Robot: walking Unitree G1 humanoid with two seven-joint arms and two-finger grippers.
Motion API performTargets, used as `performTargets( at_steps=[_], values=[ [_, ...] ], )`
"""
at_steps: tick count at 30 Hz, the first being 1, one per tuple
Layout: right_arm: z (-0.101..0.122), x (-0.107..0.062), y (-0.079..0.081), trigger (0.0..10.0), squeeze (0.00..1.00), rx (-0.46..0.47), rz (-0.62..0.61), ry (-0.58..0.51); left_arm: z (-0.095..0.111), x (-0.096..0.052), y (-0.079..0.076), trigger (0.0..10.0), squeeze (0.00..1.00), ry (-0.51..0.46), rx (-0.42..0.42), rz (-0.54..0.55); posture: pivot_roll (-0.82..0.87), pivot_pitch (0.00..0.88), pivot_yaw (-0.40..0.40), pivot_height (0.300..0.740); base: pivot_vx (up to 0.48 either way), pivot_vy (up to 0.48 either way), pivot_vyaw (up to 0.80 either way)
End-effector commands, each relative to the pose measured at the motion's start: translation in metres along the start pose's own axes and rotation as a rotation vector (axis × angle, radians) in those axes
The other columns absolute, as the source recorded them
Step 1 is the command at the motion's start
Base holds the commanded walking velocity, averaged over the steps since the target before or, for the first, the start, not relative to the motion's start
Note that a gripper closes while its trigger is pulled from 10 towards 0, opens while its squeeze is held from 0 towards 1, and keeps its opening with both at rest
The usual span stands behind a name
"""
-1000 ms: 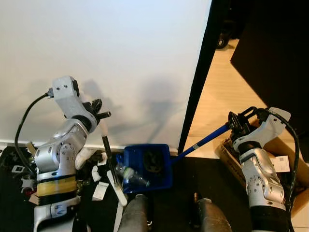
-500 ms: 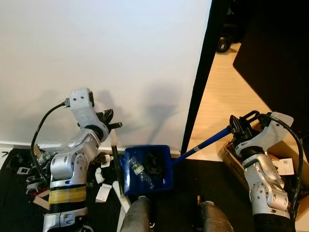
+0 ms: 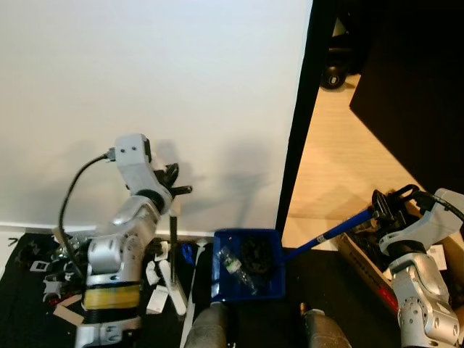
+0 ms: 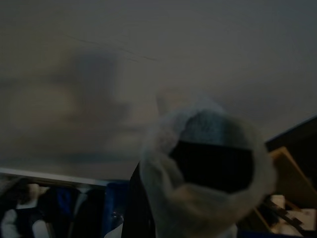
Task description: Sweep floor
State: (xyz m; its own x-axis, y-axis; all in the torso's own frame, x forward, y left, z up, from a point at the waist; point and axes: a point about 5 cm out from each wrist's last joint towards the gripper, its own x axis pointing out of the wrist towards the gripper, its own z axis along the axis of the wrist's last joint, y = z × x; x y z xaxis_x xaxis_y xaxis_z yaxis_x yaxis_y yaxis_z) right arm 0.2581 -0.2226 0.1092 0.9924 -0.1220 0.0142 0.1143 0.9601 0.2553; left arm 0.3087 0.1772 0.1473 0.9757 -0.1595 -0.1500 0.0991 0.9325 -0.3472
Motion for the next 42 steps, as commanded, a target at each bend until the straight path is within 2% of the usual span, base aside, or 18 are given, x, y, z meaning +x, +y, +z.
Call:
performTargets(
  at_steps=[1, 6, 7, 8, 9, 10, 16, 21, 28, 33, 42],
  values=[
    [0.021, 0.008, 0.008, 10.0, 0.00, -0.014, 0.033, -0.103, -0.012, -0.001, 0.001, 10.0, 0.00, 0.018, -0.032, -0.005, 0.01, 0.062, 0.074, 0.740, 0.000, 0.000, 0.00],
    [0.032, 0.016, 0.013, 10.0, 0.00, -0.025, 0.052, -0.132, -0.021, -0.001, -0.007, 10.0, 0.00, 0.070, -0.035, -0.070, 0.00, 0.046, 0.064, 0.740, 0.000, 0.000, 0.00],
    [0.034, 0.017, 0.014, 10.0, 0.00, -0.030, 0.056, -0.139, -0.022, -0.002, -0.009, 10.0, 0.00, 0.072, 0.010, -0.089, 0.00, 0.041, 0.061, 0.740, 0.000, 0.000, 0.00],
    [0.034, 0.017, 0.014, 10.0, 0.00, -0.030, 0.056, -0.139, -0.022, -0.002, -0.009, 10.0, 0.00, 0.072, 0.010, -0.089, 0.00, 0.041, 0.061, 0.740, 0.000, 0.000, 0.00],
    [0.036, 0.018, 0.018, 10.0, 0.00, -0.031, 0.082, -0.139, -0.023, -0.003, -0.012, 10.0, 0.00, 0.061, 0.112, -0.115, 0.00, 0.033, 0.052, 0.740, 0.000, 0.000, 0.00],
    [0.036, 0.018, 0.021, 10.0, 0.00, -0.028, 0.097, -0.134, -0.023, -0.003, -0.012, 10.0, 0.00, 0.057, 0.128, -0.120, -0.01, 0.029, 0.045, 0.740, 0.000, 0.000, 0.00],
    [0.031, 0.018, 0.034, 10.0, 0.00, -0.021, 0.160, -0.110, -0.025, -0.005, -0.013, 10.0, 0.00, 0.048, 0.166, -0.138, -0.01, 0.018, 0.032, 0.740, 0.000, 0.000, 0.00],
    [0.025, 0.023, 0.051, 10.0, 0.00, -0.014, 0.231, -0.082, -0.025, -0.005, -0.022, 10.0, 0.00, 0.021, 0.168, -0.178, 0.00, 0.004, 0.019, 0.740, 0.000, 0.000, 0.00],
    [0.023, 0.028, 0.054, 10.0, 0.00, 0.003, 0.233, -0.077, -0.020, -0.001, -0.016, 10.0, 0.00, -0.010, 0.209, -0.142, 0.01, 0.008, 0.019, 0.740, 0.000, 0.000, 0.00],
    [0.019, 0.026, 0.053, 10.0, 0.00, 0.029, 0.219, -0.060, -0.022, -0.001, -0.021, 10.0, 0.00, -0.012, 0.205, -0.160, 0.01, 0.014, 0.027, 0.740, 0.000, 0.000, 0.00],
    [0.018, 0.026, 0.049, 10.0, 0.00, 0.039, 0.196, -0.064, -0.024, -0.002, -0.025, 10.0, 0.00, -0.013, 0.212, -0.186, 0.01, 0.021, 0.037, 0.740, 0.000, -0.368, 0.00]
  ],
)
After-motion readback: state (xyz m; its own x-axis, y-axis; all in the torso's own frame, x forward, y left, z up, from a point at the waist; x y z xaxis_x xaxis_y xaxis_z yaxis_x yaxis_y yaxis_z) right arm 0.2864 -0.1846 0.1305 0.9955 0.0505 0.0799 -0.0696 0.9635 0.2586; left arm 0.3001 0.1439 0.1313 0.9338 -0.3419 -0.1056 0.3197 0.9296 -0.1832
